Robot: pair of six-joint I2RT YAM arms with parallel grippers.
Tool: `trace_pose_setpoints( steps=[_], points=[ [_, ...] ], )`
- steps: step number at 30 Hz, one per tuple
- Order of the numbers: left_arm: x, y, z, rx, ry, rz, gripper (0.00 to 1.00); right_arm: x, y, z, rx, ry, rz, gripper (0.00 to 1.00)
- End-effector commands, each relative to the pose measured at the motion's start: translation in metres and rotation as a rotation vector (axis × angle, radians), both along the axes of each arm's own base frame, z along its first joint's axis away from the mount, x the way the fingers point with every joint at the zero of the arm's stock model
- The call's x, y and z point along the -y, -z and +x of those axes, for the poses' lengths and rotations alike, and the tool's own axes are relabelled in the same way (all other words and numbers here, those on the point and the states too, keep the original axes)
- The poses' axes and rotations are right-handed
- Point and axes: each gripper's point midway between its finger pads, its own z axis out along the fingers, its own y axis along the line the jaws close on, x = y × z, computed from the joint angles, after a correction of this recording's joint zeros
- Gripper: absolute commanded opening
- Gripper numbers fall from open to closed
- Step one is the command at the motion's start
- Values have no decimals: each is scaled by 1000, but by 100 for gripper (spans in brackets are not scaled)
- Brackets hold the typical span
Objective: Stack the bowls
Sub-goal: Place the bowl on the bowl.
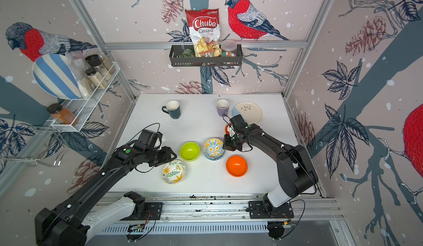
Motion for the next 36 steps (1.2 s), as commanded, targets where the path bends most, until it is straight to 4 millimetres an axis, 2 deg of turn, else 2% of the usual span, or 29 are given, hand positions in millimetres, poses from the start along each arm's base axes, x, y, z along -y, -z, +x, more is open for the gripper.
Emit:
trace_pose_setpoints(
  steps=[1,24,36],
  points=[
    [1,-5,5,30,4,-5,54,-2,-3,-1,16,-26,1,9],
    [-1,-5,5,24,13,10,55,9,-12,1,46,-19,-48,16],
    [-3,-4,2,24,10,19,55,12,-5,4,38,-6,-67,16]
  ],
)
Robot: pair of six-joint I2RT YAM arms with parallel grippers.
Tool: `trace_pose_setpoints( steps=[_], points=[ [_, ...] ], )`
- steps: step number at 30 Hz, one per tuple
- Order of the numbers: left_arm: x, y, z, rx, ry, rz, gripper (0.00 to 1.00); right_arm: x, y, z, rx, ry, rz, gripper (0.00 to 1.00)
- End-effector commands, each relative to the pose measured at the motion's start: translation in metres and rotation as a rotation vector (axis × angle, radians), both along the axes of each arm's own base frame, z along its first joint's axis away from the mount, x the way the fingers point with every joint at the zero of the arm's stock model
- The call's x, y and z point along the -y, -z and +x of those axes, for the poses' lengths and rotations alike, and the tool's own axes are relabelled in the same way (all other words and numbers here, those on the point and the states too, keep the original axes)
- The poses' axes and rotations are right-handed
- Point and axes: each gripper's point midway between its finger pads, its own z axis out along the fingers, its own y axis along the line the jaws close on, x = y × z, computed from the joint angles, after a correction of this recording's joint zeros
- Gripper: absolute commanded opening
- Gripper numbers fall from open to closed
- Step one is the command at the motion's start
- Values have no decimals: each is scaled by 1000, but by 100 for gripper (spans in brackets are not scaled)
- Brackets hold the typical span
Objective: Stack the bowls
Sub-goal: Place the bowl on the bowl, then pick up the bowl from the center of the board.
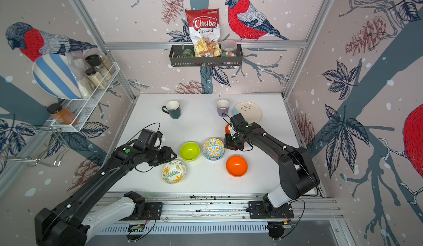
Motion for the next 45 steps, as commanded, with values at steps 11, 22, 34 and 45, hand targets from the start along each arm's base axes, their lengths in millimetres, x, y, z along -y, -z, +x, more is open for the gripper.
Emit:
trace_pose_setpoints(
  steps=[11,22,34,45],
  points=[
    [-5,0,0,11,-11,17,55,0,-3,0,8,-14,3,16],
    [-43,8,-18,-43,-183,147,54,-2,-28,4,99,-14,27,23],
    [-71,52,-56,-158,-377,178,51,-4,-40,3,143,-17,32,41],
    [-58,70,-62,-204,-325,153,40,-7,-42,0,141,-34,25,42]
  ],
)
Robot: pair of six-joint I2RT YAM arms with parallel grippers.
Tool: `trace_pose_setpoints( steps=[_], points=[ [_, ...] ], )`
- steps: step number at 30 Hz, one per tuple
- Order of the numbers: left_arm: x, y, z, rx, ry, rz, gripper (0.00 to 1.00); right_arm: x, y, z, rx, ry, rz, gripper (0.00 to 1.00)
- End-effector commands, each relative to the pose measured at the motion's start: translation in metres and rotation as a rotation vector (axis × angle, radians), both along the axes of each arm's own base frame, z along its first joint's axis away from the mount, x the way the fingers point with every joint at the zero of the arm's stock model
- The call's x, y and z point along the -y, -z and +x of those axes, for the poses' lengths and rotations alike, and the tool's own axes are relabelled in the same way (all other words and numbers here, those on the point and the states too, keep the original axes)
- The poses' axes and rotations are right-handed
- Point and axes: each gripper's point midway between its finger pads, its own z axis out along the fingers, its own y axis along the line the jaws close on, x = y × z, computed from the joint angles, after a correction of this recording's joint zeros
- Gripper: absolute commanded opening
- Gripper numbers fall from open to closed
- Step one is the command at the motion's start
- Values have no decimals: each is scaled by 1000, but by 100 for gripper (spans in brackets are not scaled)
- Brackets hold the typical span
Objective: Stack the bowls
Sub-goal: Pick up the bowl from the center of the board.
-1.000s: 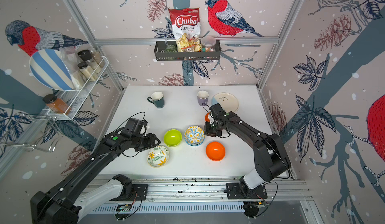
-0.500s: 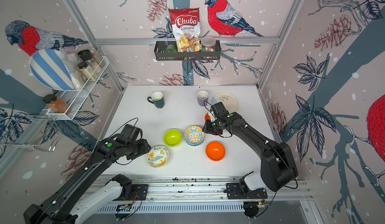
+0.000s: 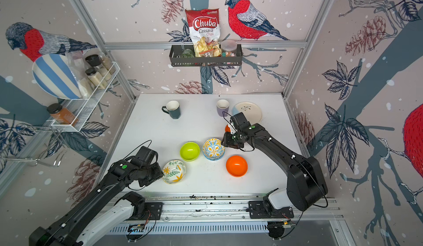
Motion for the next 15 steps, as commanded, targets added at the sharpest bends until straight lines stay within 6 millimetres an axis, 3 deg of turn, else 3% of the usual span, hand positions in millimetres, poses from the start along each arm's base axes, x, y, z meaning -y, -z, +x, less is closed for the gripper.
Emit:
trace_pose_setpoints(
  steps=[1,15],
  points=[
    [7,0,3,10,7,-27,40,-1,-4,2,19,-12,-9,42],
    [18,15,3,-3,43,-55,27,-2,-2,1,11,-17,-12,42]
  ],
)
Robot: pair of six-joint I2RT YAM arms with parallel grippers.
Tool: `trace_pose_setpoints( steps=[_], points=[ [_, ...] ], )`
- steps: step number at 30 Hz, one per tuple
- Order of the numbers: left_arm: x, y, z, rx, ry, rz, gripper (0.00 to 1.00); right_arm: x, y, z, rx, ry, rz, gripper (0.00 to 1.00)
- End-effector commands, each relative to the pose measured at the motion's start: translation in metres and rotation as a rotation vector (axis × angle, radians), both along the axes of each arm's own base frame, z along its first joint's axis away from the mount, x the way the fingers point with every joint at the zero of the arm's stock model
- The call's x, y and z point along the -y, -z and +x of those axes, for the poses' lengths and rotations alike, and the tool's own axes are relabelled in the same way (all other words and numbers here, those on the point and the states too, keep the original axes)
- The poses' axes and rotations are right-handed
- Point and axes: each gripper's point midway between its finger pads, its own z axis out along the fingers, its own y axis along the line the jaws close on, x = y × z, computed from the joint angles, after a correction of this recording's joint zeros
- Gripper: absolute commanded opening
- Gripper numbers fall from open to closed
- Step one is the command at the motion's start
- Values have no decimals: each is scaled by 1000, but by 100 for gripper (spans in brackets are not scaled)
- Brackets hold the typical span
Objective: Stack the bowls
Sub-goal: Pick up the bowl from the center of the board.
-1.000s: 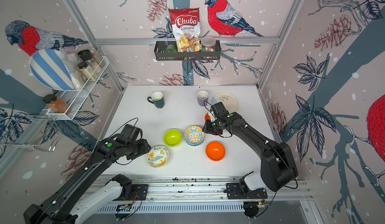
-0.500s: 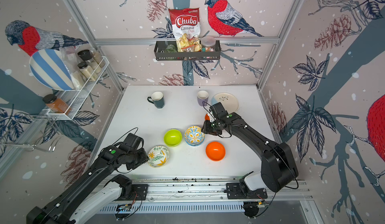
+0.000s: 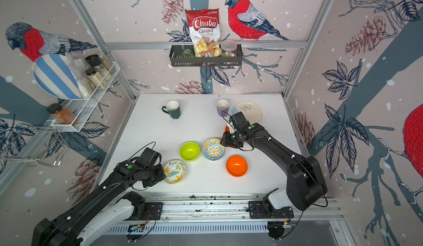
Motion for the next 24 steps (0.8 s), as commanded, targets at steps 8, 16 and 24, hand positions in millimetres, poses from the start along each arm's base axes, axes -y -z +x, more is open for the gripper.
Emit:
trace_pose_setpoints(
  steps=[8,16,24],
  points=[
    [2,-2,4,24,9,-5,20,0,-1,-1,7,-18,-18,43],
    [0,0,3,18,5,3,16,1,-5,-1,12,-17,-24,43],
    [15,-24,8,61,34,-78,0,1,-16,-3,26,-21,-20,43]
  ],
)
